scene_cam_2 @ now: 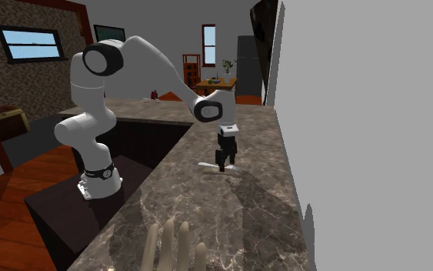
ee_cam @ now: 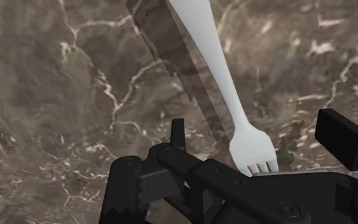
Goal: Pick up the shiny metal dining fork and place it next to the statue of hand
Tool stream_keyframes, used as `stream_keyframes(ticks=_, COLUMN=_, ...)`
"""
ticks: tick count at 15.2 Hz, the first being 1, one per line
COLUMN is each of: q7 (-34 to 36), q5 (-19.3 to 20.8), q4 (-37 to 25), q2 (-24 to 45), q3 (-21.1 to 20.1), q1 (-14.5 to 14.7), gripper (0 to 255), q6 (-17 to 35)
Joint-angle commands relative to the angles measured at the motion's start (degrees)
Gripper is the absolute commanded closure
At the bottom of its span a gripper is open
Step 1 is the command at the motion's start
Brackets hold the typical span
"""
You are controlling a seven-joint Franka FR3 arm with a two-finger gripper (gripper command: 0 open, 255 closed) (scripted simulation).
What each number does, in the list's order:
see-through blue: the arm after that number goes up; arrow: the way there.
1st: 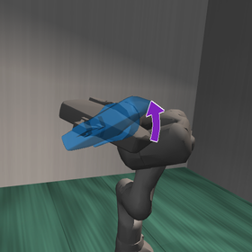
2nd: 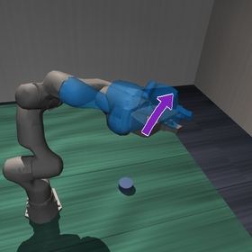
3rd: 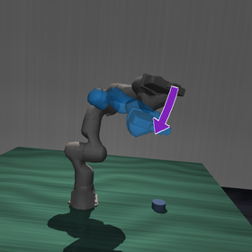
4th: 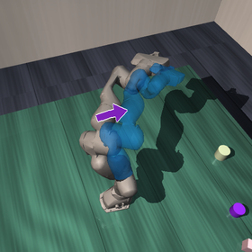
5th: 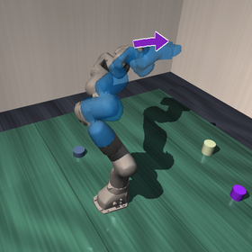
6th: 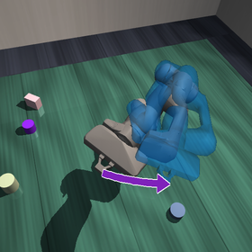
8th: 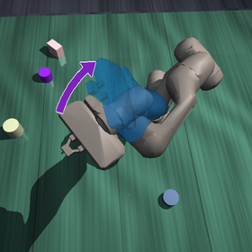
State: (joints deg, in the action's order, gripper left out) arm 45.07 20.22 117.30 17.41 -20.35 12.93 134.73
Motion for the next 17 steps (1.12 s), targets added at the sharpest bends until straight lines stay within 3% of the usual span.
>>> stream_keyframes(ticks=1, q7=0.1, q5=0.2, q4=0.0, q2=0.3, q3=0.1, q1=0.0, gripper=0, q6=0.3)
stream_keyframes(ticks=6, q7=0.1, q5=0.2, q4=0.0, q2=0.2, q3=0.1, q1=0.0, gripper=0, q6=0.3)
stream_keyframes(ticks=7, q7=0.1, q5=0.2, q4=0.0, q2=0.2, q3=0.1, q1=0.0, gripper=255, q6=0.3)
stream_keyframes(ticks=17, q7=-0.3, q5=-0.2, q4=-0.1, q2=-0.3, q3=-0.1, q1=-0.1, gripper=255, q6=-0.3)
